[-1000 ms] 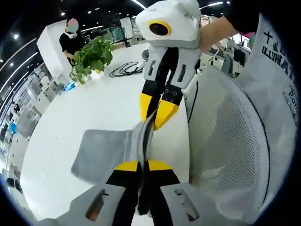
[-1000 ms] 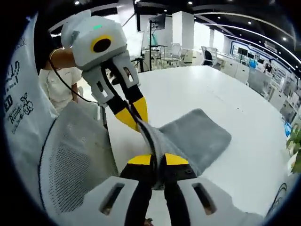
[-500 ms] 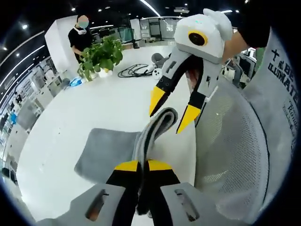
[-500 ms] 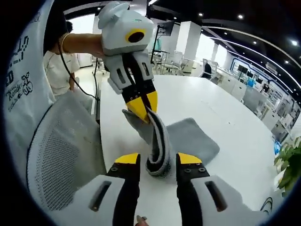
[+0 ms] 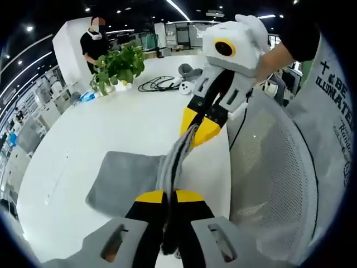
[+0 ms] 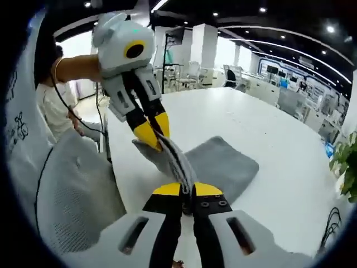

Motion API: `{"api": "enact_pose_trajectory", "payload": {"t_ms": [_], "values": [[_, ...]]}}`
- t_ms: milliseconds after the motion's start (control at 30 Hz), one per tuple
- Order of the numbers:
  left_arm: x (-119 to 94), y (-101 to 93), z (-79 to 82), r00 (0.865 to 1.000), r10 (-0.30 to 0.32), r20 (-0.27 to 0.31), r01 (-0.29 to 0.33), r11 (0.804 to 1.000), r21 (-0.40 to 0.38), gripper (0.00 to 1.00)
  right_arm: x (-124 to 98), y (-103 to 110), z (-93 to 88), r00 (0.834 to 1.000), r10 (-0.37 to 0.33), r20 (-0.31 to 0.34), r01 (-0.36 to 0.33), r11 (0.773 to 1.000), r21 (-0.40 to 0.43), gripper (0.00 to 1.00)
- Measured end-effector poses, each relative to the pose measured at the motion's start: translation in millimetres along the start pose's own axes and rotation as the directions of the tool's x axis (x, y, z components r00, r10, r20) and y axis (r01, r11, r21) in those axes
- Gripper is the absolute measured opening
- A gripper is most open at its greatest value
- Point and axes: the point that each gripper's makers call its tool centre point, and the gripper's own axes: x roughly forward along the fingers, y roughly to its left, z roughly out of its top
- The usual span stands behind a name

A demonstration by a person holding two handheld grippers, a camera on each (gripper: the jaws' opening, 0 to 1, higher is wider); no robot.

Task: Fold the towel on the table until its edges align and the towel forms a compact rectangular stack.

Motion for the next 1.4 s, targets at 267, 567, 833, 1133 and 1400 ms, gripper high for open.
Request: {"api": "enact_pose_trajectory", "payload": {"t_ms": [267,567,833,1133,1400], "values": [[15,-15.3,-21.9,0.994,0.031,-0.102,-0.023,0.997,0.08,0.18,-3,-2,13.8,0.999,-0.024,0.037,0.02,0.993,0.121,0.03],[5,-6.3,-32.6,0.985,0.155,-0.077,-0.16,0.986,-0.054,0.2,-7,-1,18.6,0.999,-0.023,0.035,0.018,0.993,0.121,0.03],[-14,10.4,-30.4,0.96,0.279,-0.008,-0.276,0.948,-0.157,0.1,-8,-4,22.5,0.999,-0.029,0.034,0.025,0.993,0.113,0.03],[-37,41.2,-5.6,0.923,0.375,0.086,-0.341,0.9,-0.271,0.08,-15,-19,43.2,0.996,-0.04,0.076,0.028,0.987,0.155,0.04],[-39,64.2,4.4,0.919,0.379,0.108,-0.334,0.895,-0.295,0.08,-10,-35,55.9,0.995,-0.057,0.087,0.042,0.985,0.167,0.04]]}}
